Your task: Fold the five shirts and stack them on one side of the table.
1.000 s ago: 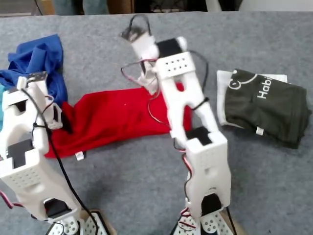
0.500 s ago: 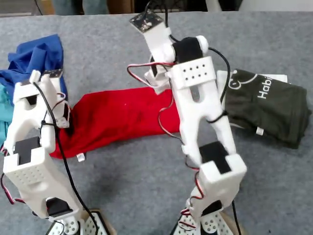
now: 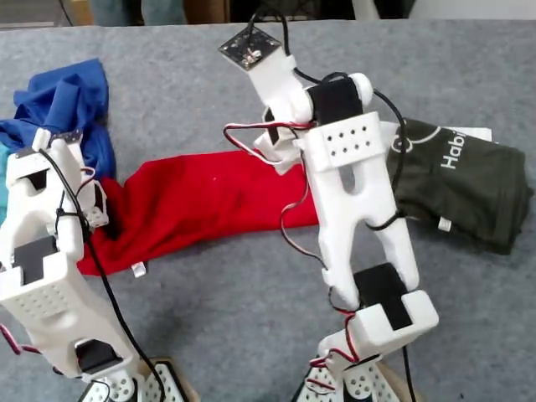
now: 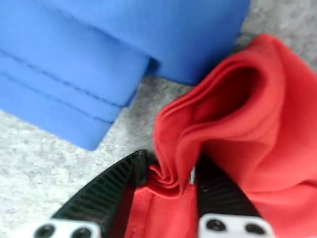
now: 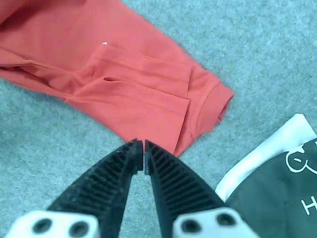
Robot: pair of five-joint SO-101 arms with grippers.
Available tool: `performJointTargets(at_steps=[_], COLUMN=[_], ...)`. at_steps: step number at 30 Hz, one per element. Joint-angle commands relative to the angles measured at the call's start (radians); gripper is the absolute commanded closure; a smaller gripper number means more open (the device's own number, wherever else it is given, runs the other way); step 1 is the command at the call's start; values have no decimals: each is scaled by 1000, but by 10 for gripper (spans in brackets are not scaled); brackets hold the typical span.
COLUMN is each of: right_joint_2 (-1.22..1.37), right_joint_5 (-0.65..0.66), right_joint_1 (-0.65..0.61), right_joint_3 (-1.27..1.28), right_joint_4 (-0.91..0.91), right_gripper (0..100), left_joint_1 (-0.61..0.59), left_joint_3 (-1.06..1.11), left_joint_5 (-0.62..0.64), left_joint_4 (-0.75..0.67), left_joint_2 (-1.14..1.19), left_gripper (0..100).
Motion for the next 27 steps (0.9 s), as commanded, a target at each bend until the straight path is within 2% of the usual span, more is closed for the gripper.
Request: performJointTargets(at_steps=[1,2,3,7,9,13,15,17,21,27], right_joint_2=[-42,-44,-48,-50,-36,-53,-81,-110,-133,-134], right_joint_5=[6,6,2,-5,-18,-184,-227,-247,-261,-256], right_joint_1=[12,12,12,15,43,112,153,212,324,494], right_joint_3=[1,1,-1,-30,-21,-21,-42,-44,-35,-47], right_joint_4=[-31,-41,-58,-126,-212,-370,-413,-440,-479,-549], right_gripper=[984,984,984,984,984,984,984,984,984,984], left_joint_1=[12,13,15,10,10,58,85,122,194,394], left_joint_3=[-39,-58,-68,-107,-154,-236,-259,-274,-286,-286], left_joint_5=[12,12,12,14,14,11,12,26,173,244], left_joint_4=[6,21,35,51,114,229,265,276,327,330], left_joint_2=[60,72,77,57,15,-103,-181,-262,-408,-519], left_gripper=[948,986,960,972,973,973,973,973,973,973])
